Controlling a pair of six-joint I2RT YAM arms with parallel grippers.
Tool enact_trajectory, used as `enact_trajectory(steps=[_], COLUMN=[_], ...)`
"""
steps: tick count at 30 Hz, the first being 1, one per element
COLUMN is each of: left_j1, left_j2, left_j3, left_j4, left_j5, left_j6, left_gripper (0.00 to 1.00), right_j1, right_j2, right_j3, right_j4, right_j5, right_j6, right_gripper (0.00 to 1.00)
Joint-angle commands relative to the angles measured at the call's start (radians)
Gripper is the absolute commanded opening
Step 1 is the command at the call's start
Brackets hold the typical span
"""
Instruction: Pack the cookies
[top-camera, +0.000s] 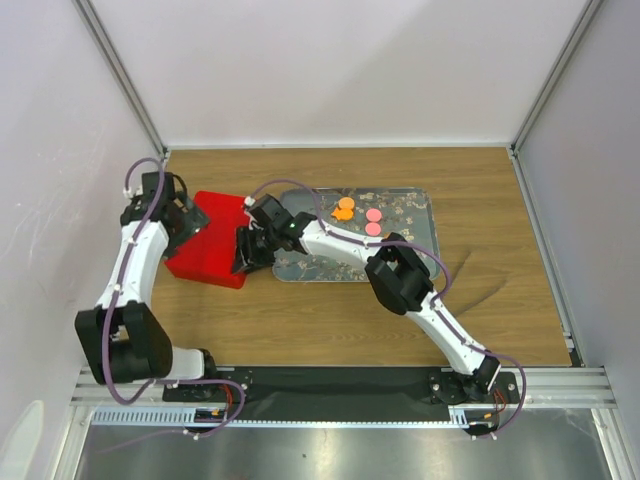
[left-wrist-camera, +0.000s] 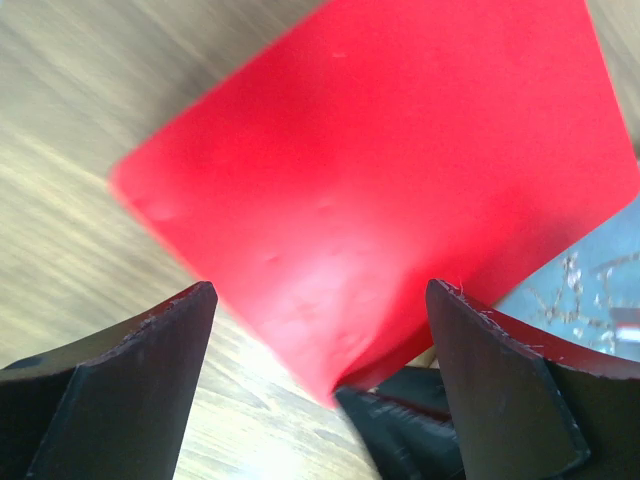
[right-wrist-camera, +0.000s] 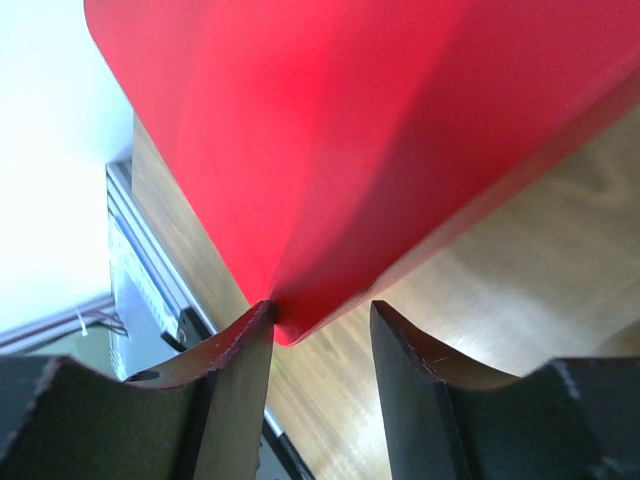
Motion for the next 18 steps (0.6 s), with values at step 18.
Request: enact_trajectory(steps=[18], left_j1=[0.239], left_j2=[-0.031], left_j3=[-0.239], left_j4=[0.189], left_j5=[0.134], left_j6=[-0.148], left_gripper=[0.85], right_j1=[-0.122], right_j2=[0.118], right_j3=[0.135], right_j4=[-0.111], right_j5=[-0.012], right_j6=[-0.034], right_gripper=[0.52])
